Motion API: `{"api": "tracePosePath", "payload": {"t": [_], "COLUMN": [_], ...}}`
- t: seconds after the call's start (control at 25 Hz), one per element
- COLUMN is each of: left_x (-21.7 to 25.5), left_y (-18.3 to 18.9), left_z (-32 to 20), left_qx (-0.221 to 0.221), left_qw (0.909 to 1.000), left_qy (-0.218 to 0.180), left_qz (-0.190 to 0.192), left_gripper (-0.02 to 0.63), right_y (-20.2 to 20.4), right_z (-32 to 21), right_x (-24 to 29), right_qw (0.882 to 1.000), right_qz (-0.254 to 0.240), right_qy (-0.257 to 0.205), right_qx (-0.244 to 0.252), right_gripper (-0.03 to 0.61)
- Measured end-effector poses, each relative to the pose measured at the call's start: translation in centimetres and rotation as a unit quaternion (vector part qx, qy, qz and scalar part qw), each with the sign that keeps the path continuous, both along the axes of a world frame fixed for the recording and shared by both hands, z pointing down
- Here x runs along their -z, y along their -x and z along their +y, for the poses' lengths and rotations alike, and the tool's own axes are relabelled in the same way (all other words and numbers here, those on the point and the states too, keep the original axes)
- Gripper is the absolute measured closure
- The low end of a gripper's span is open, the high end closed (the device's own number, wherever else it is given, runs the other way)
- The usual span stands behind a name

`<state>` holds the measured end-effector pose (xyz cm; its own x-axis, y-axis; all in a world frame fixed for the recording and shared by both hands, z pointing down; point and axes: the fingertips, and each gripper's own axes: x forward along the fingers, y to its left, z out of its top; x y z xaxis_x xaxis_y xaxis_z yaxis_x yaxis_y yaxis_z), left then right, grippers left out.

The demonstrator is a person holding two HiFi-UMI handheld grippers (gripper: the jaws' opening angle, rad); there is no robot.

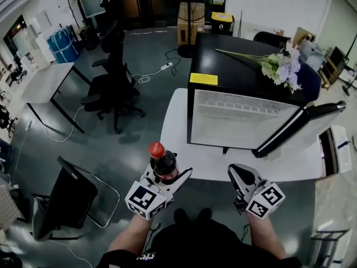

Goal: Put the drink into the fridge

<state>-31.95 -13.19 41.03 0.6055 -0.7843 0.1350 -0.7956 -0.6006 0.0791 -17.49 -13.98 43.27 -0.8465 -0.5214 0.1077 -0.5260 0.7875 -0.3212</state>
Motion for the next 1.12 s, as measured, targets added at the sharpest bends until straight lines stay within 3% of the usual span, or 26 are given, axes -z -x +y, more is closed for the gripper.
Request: {"api": "tracePosePath", "payload": {"t": [0.28, 0.6, 1.12], "left_x": [-1.1, -5.4, -14.2], "left_y": [-4.7, -9.6, -13.6], "left_z": [-1.7, -5.2, -13.4], "left_qx": [-0.021, -0.037, -0.09], "left_qw": [0.9997, 0.9944, 0.9829], "left_qy": [0.005, -0.001, 0.023], "left_qz": [-0.007, -0.099, -0.159], "left_gripper": [0.344, 0.344, 0.344], "right_y": [-4.4, -7.6, -9.7], "right_z": [-0.8, -0.9, -3.7], "right_x": [-1.5, -4.2, -7.8], "right_qw": [1.0, 1.0, 0.998], "right_qz": [-0.007, -0.009, 0.003], "right_qy": [0.011, 0.028, 0.054], "right_qx": [-0.017, -0.01, -0.04], "right_gripper": [0.563, 0.565, 0.563]}}
